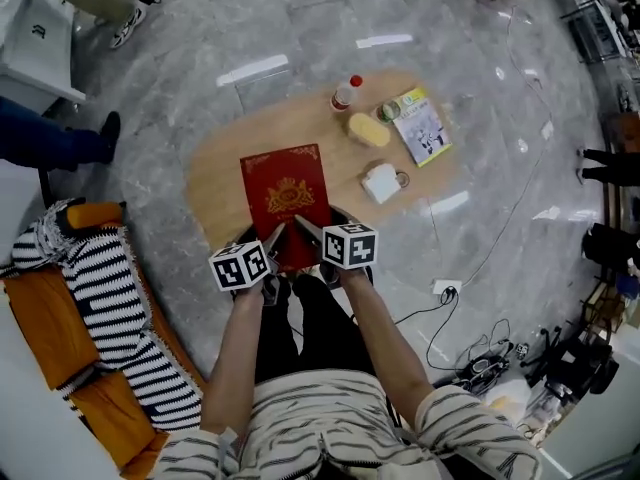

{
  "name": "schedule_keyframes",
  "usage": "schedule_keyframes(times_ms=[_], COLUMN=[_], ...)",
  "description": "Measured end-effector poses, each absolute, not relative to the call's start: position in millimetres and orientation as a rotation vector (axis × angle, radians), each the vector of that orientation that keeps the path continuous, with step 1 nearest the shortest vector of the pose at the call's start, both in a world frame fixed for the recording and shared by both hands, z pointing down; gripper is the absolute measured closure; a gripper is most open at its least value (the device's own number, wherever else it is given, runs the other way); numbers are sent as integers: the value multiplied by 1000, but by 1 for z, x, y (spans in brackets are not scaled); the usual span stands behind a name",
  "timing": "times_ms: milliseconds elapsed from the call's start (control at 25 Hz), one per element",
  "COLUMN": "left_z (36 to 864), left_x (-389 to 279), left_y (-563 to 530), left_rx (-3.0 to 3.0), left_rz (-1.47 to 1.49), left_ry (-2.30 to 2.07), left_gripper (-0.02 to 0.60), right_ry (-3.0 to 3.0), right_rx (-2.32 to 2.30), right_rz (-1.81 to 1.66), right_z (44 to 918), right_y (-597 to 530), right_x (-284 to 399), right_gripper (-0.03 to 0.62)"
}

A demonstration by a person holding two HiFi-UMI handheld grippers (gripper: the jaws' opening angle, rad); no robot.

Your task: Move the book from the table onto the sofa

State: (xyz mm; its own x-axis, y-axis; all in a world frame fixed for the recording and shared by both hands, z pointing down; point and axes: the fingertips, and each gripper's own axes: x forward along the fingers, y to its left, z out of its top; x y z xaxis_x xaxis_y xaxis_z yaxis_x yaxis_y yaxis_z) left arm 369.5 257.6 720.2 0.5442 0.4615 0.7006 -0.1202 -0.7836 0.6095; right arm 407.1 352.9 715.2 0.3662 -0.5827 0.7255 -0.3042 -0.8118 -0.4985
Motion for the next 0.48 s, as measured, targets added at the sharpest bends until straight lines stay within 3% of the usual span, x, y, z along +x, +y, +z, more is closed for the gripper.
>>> schedule_keyframes(times_ms=[480], left_z=[595], left_x=[368], left_y=[251], left_rx=[2238], left_rz=[1099], left_ry=[259], left_gripper=[264], right_ry=[877], right_rx=[-2421], right_rz=[-1340], right_z=[587], right_y=[344], right_x=[410], right_gripper=[243])
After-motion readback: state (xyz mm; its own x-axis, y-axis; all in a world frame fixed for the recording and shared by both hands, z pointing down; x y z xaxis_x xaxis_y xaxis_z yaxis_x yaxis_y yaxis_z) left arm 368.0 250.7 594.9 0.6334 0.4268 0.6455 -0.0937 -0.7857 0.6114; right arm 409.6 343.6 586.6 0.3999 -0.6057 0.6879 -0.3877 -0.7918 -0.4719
